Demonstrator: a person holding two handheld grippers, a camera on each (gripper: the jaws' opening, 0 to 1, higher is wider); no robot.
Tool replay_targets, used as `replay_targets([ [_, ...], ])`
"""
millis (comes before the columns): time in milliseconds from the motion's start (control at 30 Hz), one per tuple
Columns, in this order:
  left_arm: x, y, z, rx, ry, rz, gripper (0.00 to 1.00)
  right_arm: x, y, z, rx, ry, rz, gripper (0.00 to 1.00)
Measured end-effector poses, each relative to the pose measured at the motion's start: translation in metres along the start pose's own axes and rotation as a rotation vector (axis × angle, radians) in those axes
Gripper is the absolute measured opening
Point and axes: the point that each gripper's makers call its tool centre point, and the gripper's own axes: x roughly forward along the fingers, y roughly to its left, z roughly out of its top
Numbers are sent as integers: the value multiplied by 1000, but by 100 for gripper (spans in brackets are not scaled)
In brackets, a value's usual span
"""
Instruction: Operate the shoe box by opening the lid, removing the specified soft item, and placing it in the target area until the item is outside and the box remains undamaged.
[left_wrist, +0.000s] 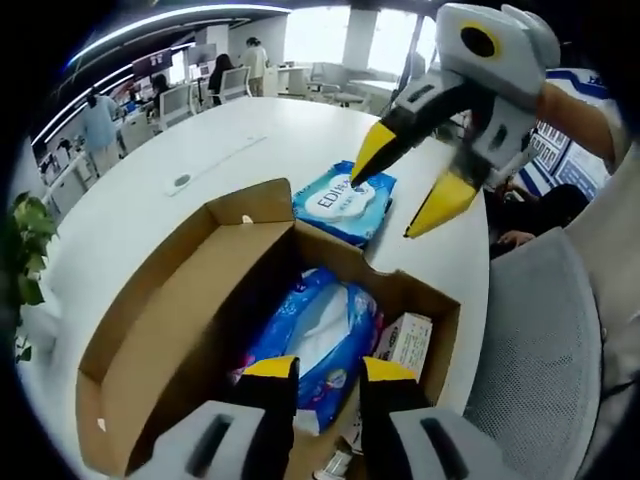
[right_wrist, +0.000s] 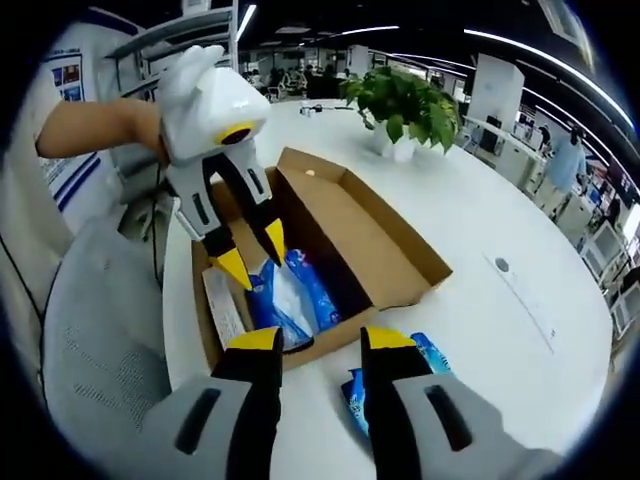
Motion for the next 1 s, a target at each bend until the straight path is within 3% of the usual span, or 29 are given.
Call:
replay_targets([
  [500, 14, -3, -11, 59, 70, -28, 15, 43, 8, 2, -93, 75, 32, 24],
  [1000, 14, 2, -25, 48, 82, -11, 0, 82, 5, -1, -89, 138, 26, 17],
])
